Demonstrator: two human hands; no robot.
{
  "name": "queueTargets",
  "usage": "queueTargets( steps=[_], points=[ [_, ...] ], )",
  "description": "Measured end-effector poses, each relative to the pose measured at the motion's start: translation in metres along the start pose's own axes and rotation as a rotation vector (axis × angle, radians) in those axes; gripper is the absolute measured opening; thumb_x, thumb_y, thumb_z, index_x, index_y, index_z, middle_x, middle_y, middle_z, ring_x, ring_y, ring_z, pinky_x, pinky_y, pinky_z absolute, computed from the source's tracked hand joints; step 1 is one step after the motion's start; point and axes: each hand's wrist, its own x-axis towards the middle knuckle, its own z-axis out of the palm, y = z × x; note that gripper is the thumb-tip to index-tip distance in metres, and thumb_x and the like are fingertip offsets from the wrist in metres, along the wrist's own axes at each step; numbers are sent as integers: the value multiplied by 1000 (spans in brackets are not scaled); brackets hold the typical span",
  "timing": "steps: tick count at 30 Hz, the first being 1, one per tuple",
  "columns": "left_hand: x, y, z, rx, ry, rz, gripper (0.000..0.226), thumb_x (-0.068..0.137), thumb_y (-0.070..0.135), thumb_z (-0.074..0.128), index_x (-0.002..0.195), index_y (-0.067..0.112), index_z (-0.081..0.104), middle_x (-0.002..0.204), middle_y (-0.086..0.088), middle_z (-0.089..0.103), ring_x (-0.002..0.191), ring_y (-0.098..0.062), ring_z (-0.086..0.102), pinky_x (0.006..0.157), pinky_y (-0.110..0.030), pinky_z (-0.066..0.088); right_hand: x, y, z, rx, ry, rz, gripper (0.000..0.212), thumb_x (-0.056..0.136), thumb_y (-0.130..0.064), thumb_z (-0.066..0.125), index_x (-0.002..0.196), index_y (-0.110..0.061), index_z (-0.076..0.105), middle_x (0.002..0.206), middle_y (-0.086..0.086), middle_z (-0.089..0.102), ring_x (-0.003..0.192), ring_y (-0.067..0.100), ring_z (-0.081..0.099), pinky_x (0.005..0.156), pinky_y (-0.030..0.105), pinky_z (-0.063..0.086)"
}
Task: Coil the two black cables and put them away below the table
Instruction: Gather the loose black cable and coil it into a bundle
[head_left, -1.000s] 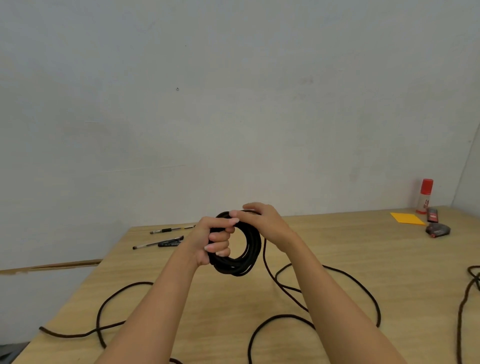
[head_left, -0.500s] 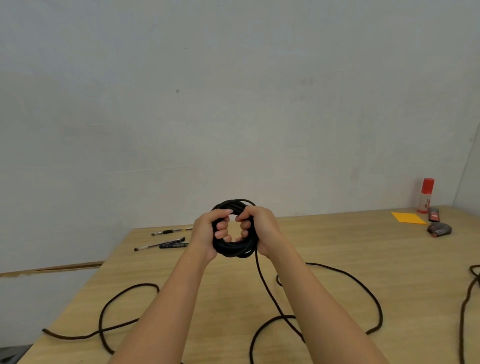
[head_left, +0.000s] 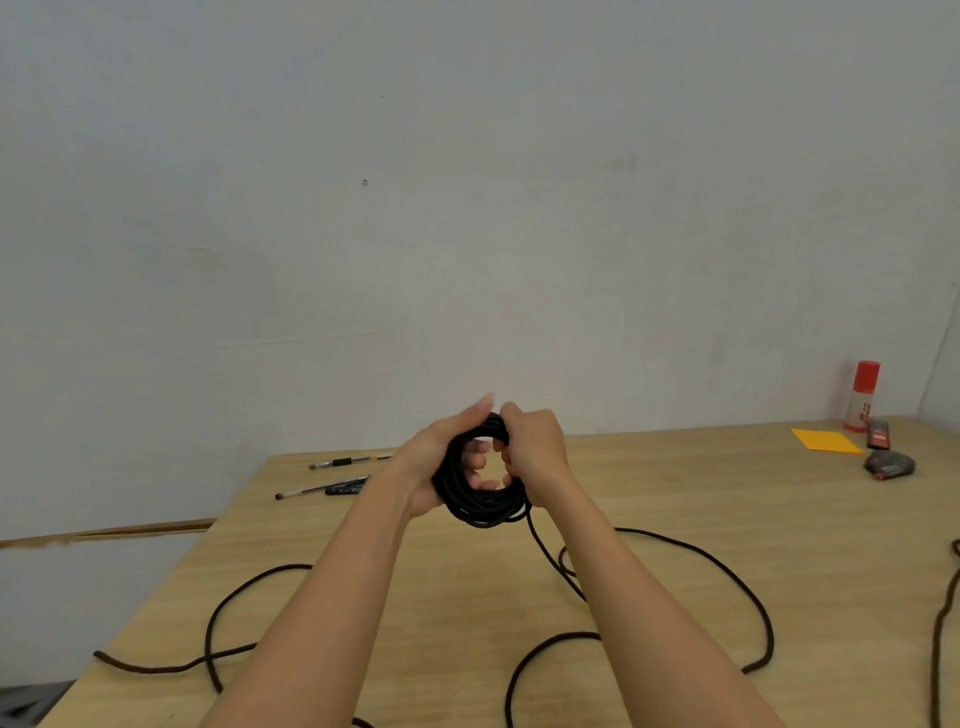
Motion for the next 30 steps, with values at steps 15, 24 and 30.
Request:
queueTargets(
  steps=[15, 24, 30],
  points=[
    [9, 10, -4, -312, 543, 253, 26, 80, 24, 70, 64, 13, 53, 44, 5, 36, 26, -10, 19, 34, -17, 26, -10, 35, -23, -206, -457, 109, 65, 93, -62, 35, 105, -4, 62, 78, 14, 69, 70, 24, 66, 74, 35, 53],
    [1, 2, -5, 295, 240, 198, 44, 80, 28, 69, 50, 9, 43, 35, 1, 26, 29, -15, 20, 40, -24, 25, -3, -4, -23, -322, -453, -303, 70, 70, -12, 63, 138, -16, 45, 134, -3, 46, 125, 9, 41, 95, 25, 33],
    [4, 1, -1, 268, 207, 219, 49, 80, 31, 69, 48, 8, 39, 35, 0, 24, 29, -14, 19, 38, -21, 25, -10, 2, -13, -54, -460, -273, 10, 79, 9, 60, 80, 0, 65, 59, -1, 62, 49, 11, 57, 58, 28, 54]
  ],
)
